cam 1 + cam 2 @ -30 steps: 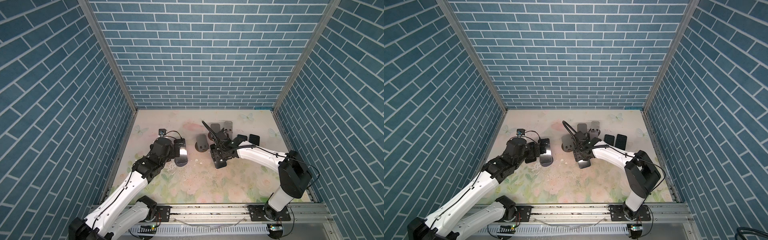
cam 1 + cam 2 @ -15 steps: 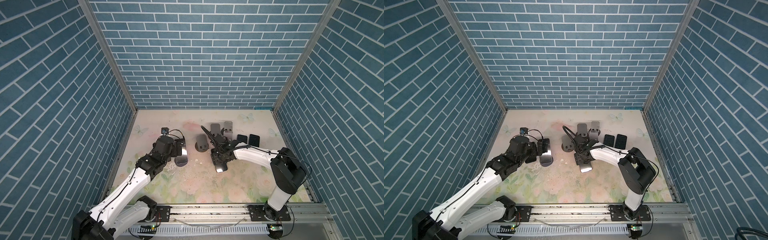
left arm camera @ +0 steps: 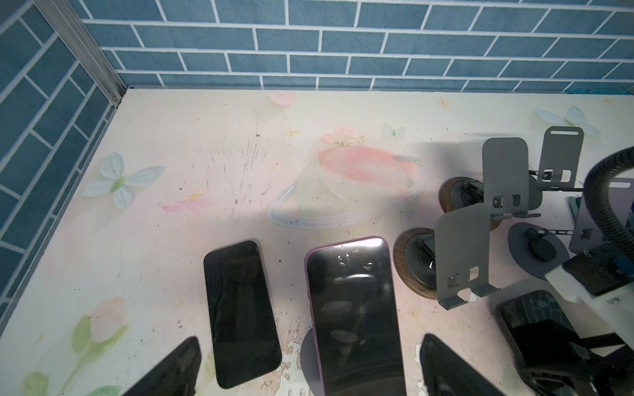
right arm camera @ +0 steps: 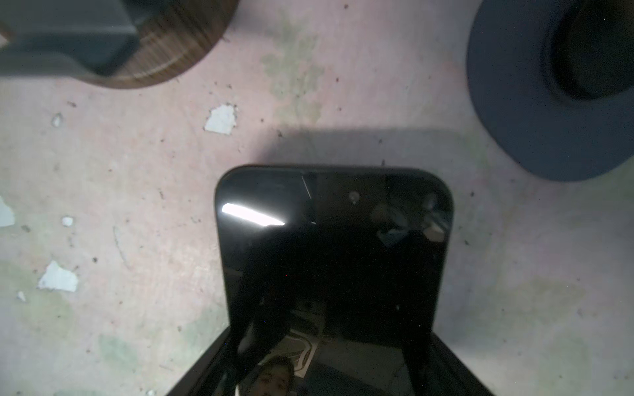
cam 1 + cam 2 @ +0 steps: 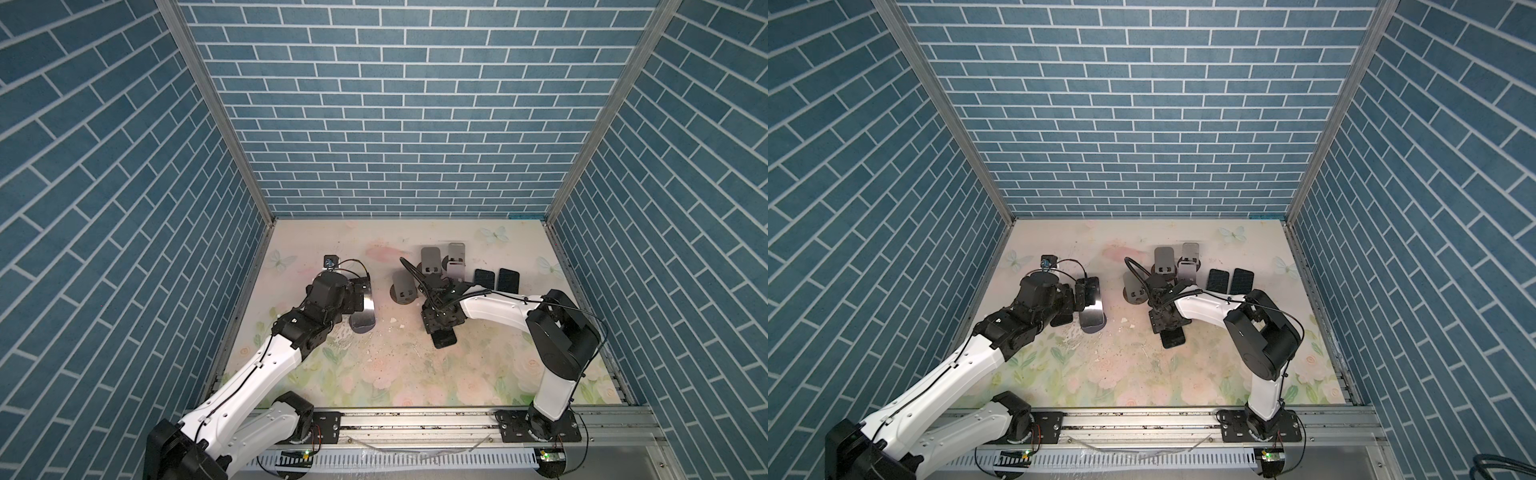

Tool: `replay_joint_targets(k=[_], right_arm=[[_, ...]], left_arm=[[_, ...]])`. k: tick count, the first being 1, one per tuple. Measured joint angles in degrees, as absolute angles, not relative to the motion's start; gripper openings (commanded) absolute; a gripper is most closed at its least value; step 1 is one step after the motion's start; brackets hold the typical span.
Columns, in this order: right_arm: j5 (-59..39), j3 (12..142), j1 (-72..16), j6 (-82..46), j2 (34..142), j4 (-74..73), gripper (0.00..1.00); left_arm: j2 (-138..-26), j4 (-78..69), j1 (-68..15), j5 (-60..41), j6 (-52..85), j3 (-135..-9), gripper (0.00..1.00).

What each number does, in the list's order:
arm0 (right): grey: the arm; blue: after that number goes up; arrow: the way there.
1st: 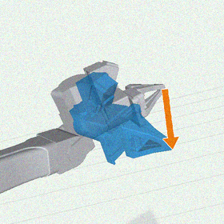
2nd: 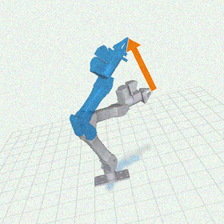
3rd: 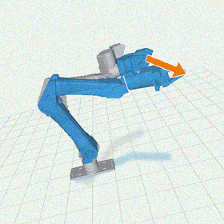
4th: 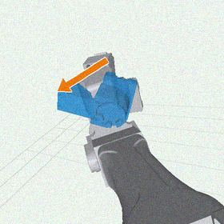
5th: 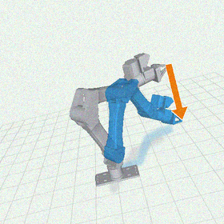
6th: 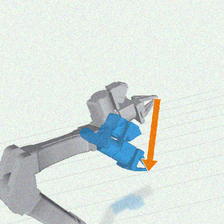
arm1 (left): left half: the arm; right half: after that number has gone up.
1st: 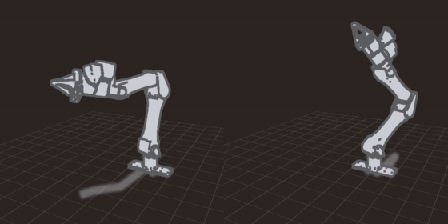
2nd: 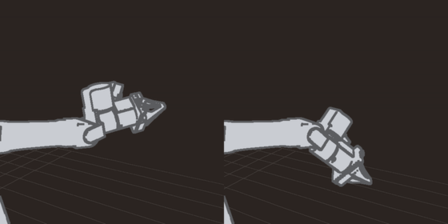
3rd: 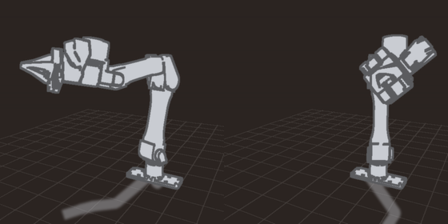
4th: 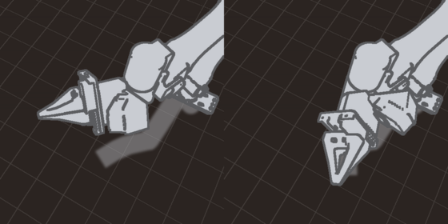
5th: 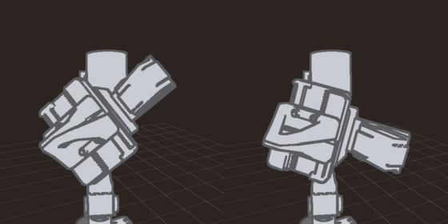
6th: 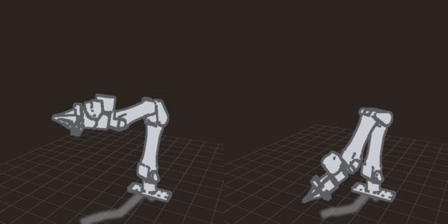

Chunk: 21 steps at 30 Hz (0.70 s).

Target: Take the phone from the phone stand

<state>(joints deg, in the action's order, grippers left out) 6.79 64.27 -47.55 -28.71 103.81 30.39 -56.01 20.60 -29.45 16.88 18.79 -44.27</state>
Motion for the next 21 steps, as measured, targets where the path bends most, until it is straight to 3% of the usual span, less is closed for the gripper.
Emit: replay_joint_targets(k=[21], right_arm=[[8.4, 64.3, -47.5, -29.8, 104.3, 29.3, 0.61]], left_arm=[[-55.3, 20.7, -29.5, 17.1, 18.7, -44.3, 1.00]])
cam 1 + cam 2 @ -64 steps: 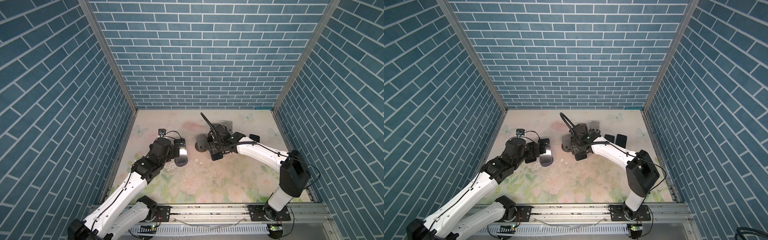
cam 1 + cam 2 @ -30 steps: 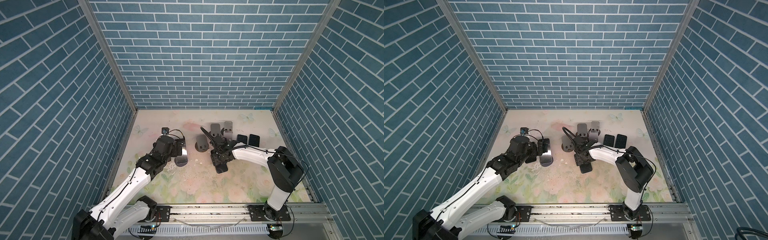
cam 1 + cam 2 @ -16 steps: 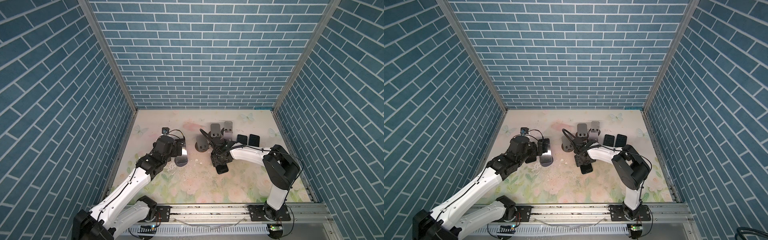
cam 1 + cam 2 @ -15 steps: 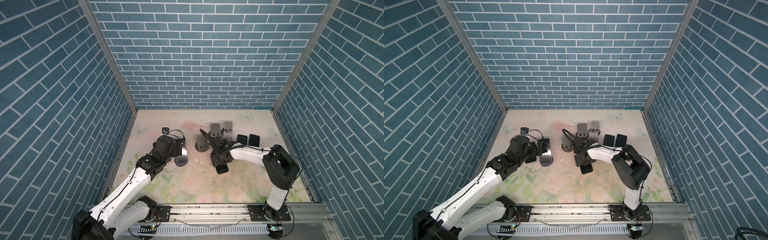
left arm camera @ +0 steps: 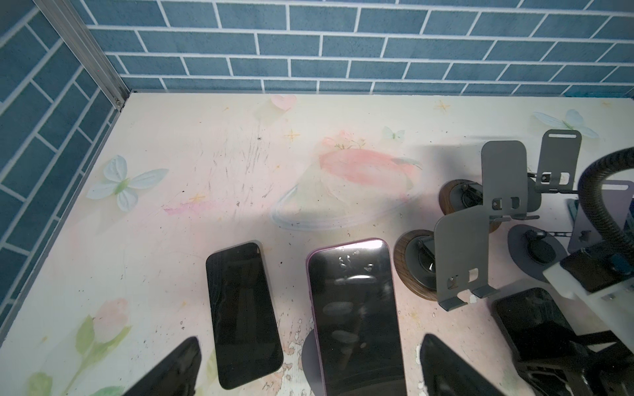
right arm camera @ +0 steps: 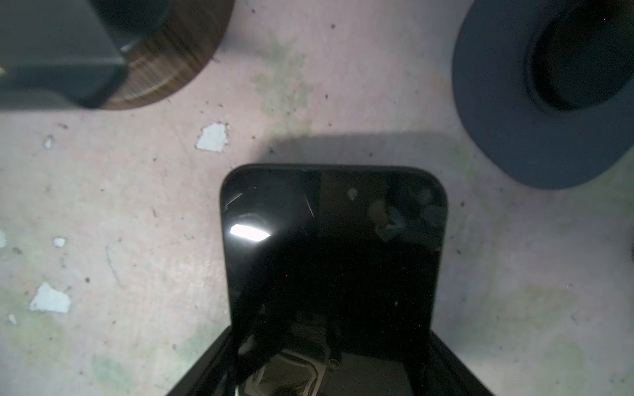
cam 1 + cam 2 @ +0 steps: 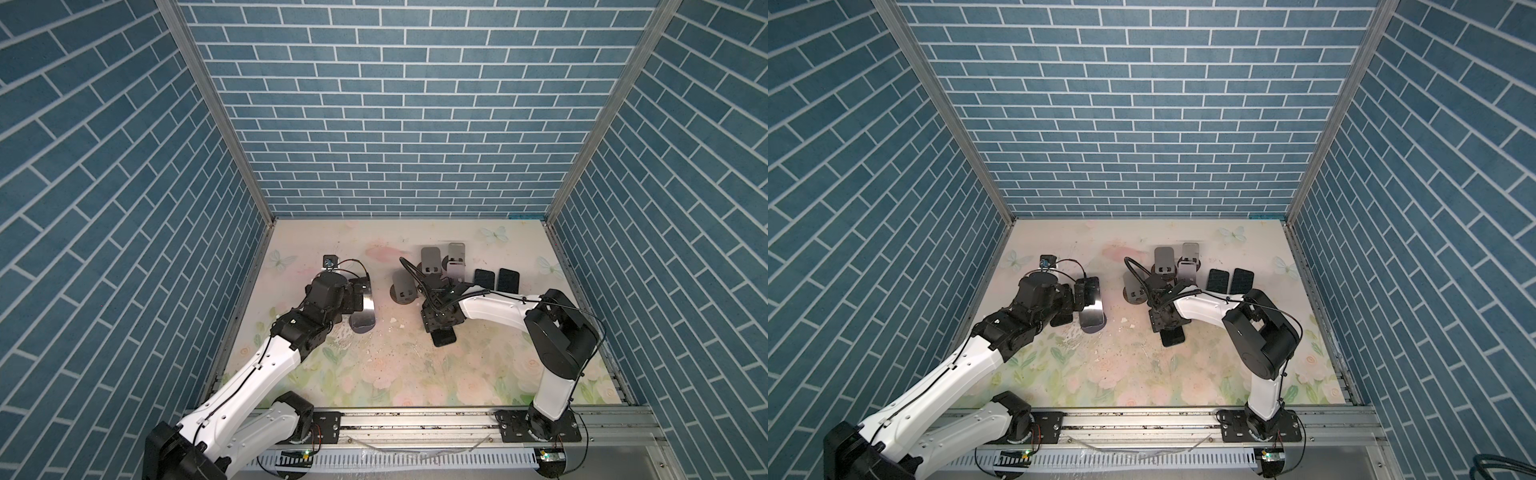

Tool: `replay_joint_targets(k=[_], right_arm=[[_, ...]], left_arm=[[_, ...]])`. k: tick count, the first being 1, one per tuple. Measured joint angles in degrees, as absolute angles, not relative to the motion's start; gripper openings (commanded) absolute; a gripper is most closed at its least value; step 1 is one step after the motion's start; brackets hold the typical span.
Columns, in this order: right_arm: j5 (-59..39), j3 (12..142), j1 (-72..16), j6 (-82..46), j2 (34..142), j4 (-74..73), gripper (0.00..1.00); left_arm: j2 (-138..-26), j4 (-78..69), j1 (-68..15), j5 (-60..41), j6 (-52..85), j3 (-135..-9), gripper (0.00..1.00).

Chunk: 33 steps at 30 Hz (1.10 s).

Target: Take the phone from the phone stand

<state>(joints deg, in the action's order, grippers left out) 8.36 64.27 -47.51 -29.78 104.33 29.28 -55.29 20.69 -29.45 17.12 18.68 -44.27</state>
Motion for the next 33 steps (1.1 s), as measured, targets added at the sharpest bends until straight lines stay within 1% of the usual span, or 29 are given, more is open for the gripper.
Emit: replay_joint_targets(k=[15, 33], right_arm=[[8.9, 64.3, -47.5, -29.8, 104.4, 29.1, 0.67], [9.5, 64.3, -47.5, -31.0, 104.4, 29.1, 0.79]], left_arm=[[-55.2, 20.7, -29.5, 17.1, 19.3, -44.3, 1.00], [-55.2, 20.7, -29.5, 17.1, 19.7, -44.3, 1.00]])
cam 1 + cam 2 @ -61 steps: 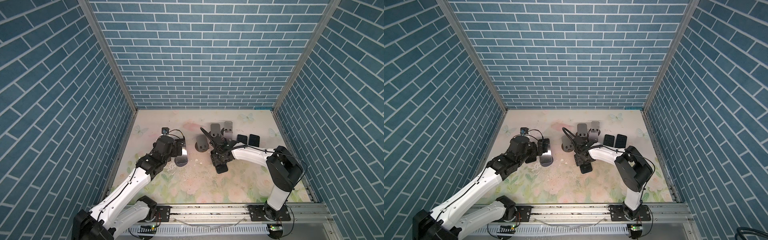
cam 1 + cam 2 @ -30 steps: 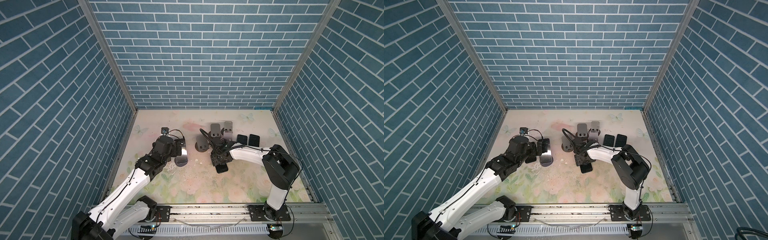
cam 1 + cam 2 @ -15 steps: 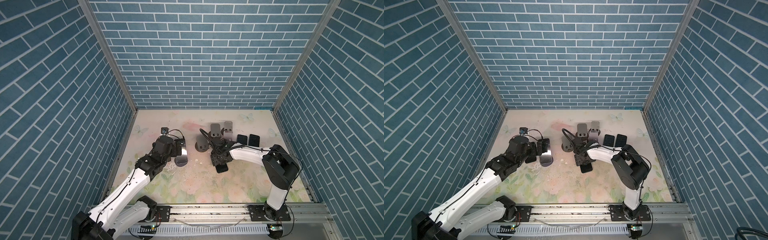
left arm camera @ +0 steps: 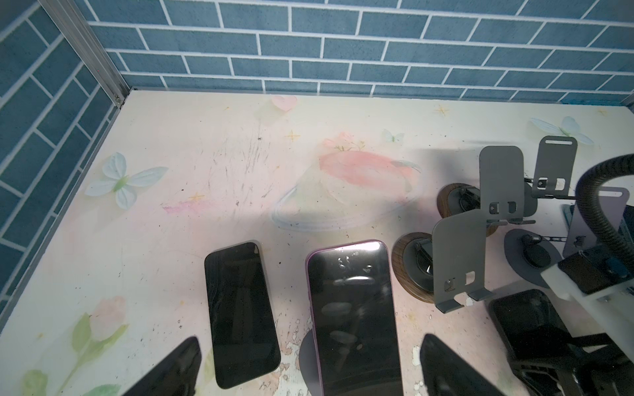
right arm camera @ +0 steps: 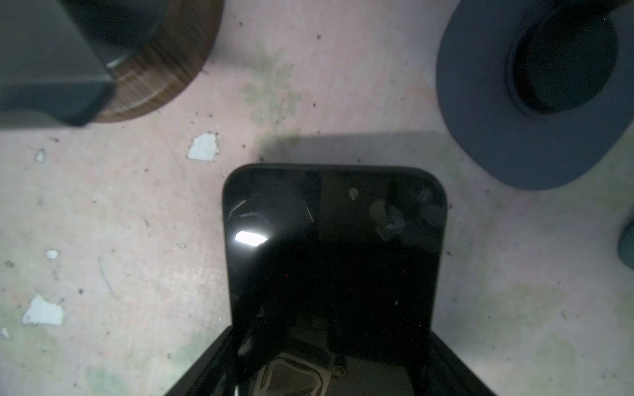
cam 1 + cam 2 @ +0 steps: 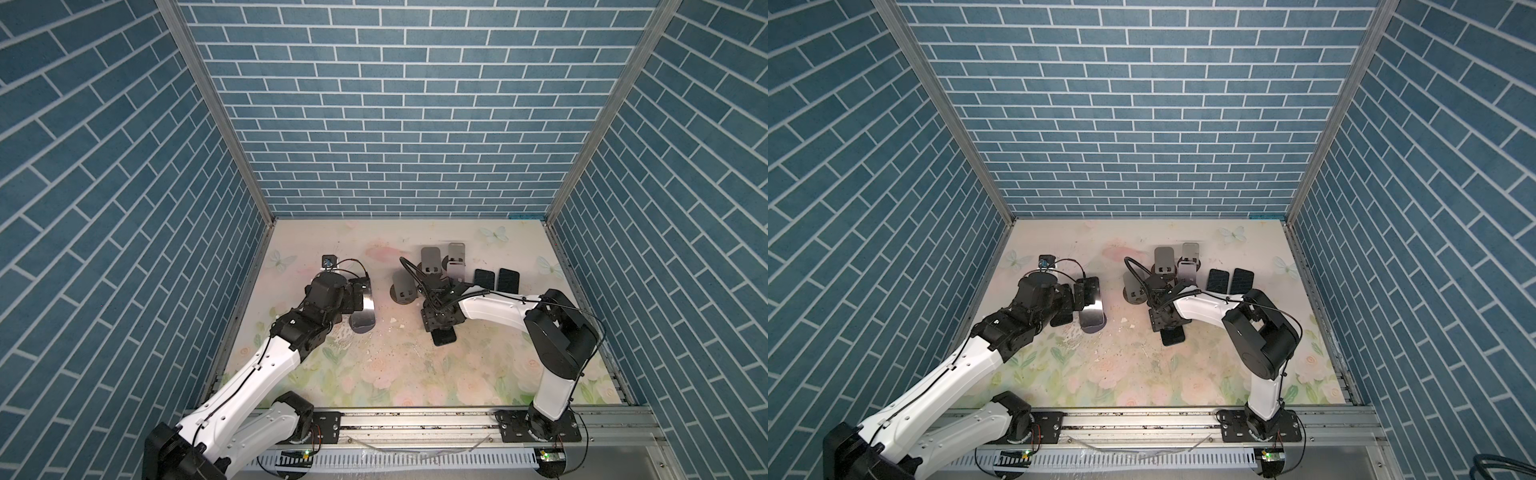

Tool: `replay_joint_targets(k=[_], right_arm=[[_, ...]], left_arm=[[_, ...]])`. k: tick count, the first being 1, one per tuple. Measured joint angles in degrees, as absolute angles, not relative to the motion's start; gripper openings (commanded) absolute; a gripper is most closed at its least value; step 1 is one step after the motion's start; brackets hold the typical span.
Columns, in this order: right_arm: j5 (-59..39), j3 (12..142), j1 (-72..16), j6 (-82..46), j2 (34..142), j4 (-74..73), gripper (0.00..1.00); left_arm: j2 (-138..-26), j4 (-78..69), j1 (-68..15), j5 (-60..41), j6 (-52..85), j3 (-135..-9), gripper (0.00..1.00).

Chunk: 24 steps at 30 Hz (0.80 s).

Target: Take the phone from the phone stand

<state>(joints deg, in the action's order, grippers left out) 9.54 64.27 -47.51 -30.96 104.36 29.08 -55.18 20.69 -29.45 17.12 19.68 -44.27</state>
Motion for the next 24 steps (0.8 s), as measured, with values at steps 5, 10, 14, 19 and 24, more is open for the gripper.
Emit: replay_joint_targets(k=[5, 10, 14, 19, 24], right_arm=[[9.9, 64.3, -47.5, -31.3, 104.4, 29.0, 0.82], [9.9, 64.3, -47.5, -31.3, 104.4, 29.0, 0.84], [9.9, 64.3, -47.5, -31.3, 104.3, 29.1, 0.85], [10.4, 64.4, -47.5, -31.3, 104.1, 29.1, 0.85], [11.4, 64.4, -47.5, -31.2, 103.3, 29.1, 0.85]], left_arm=[[-55.2, 20.7, -29.5, 17.1, 19.7, -44.3, 1.00], [-55.2, 20.7, -29.5, 17.1, 19.7, -44.3, 1.00], [-55.2, 20.8, -29.5, 17.1, 19.7, -44.3, 1.00], [-55.3, 21.2, -29.5, 17.1, 19.7, -44.3, 1.00], [-55.3, 21.3, -29.5, 17.1, 19.7, -44.3, 1.00]])
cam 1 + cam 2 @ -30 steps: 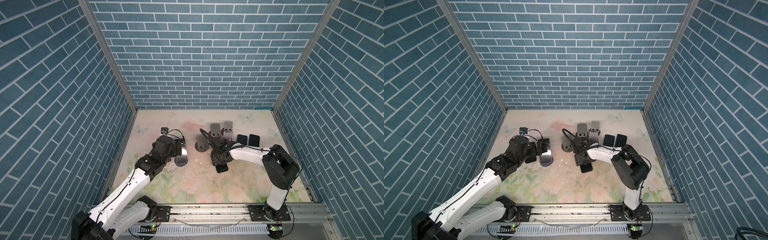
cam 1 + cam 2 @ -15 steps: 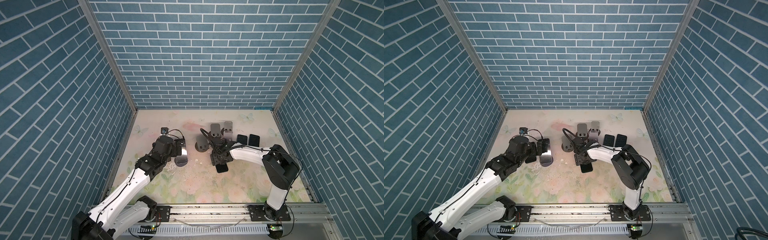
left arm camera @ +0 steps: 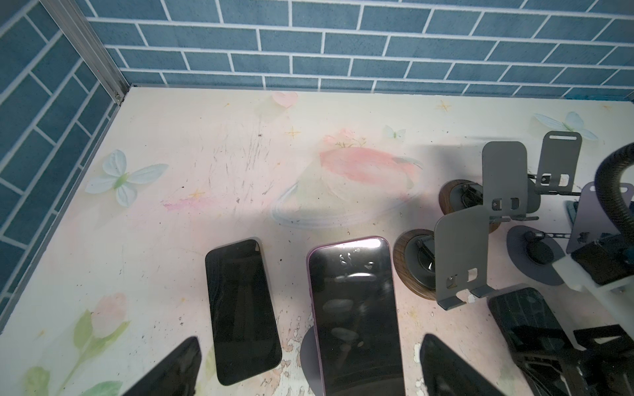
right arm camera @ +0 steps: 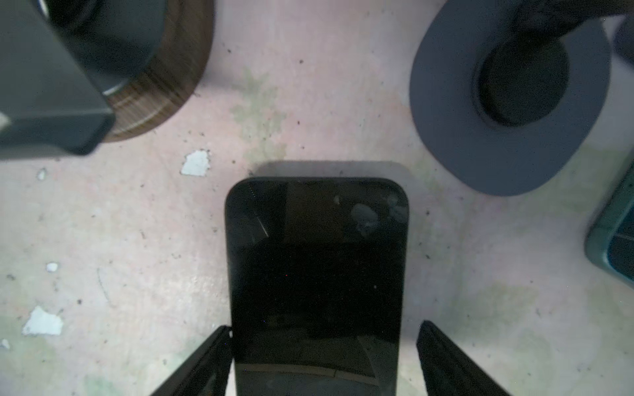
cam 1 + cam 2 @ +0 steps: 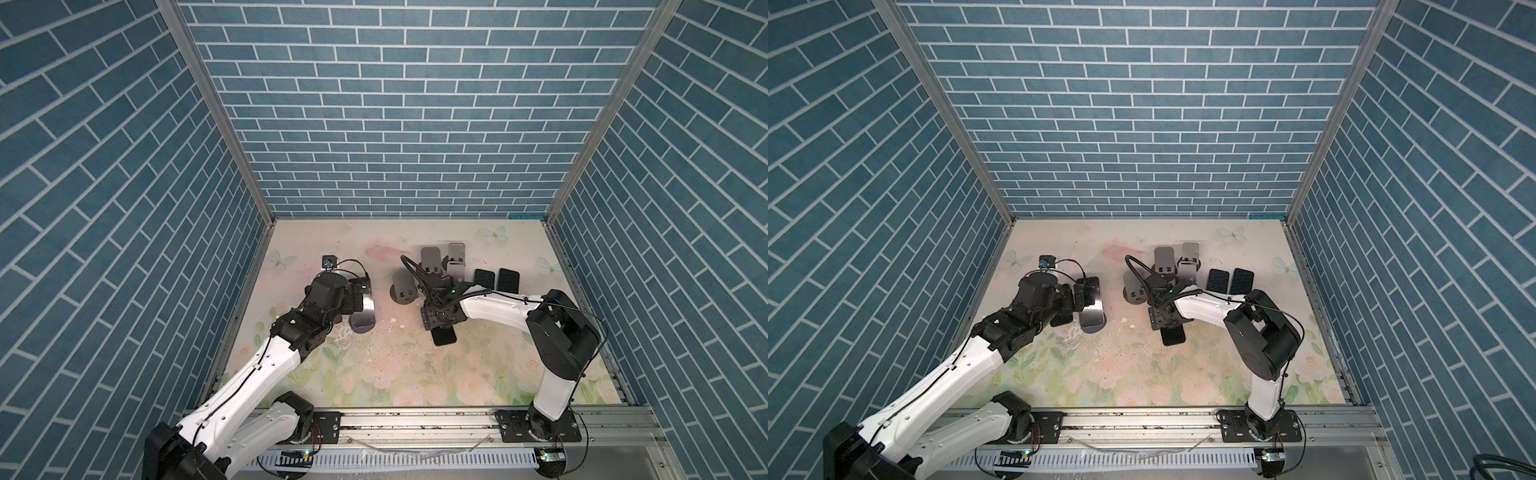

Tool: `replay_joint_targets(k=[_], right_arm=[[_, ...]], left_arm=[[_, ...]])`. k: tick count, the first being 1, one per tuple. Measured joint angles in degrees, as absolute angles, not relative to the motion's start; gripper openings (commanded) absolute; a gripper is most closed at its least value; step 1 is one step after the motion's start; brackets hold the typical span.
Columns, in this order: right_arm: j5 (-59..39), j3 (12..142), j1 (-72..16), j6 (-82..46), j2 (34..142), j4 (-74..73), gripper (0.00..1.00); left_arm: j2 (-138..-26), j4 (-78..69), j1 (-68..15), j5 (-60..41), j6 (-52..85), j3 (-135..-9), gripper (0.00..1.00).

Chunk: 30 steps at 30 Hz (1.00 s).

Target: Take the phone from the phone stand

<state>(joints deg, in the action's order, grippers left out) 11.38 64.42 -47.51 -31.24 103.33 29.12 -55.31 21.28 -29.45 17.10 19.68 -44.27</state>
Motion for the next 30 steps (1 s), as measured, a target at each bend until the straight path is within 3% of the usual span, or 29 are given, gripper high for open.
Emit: replay_joint_targets(k=[19, 30], right_arm=[[16.7, 74.2, -47.1, -31.2, 100.2, 30.3, 0.88], [18.4, 71.6, -39.7, -31.7, 94.9, 30.1, 0.90]], left_arm=[[-65.4, 34.3, -29.5, 19.1, 27.0, -54.1, 1.00], [-72.2, 36.6, -31.8, 18.8, 32.9, -54.5, 1.00]])
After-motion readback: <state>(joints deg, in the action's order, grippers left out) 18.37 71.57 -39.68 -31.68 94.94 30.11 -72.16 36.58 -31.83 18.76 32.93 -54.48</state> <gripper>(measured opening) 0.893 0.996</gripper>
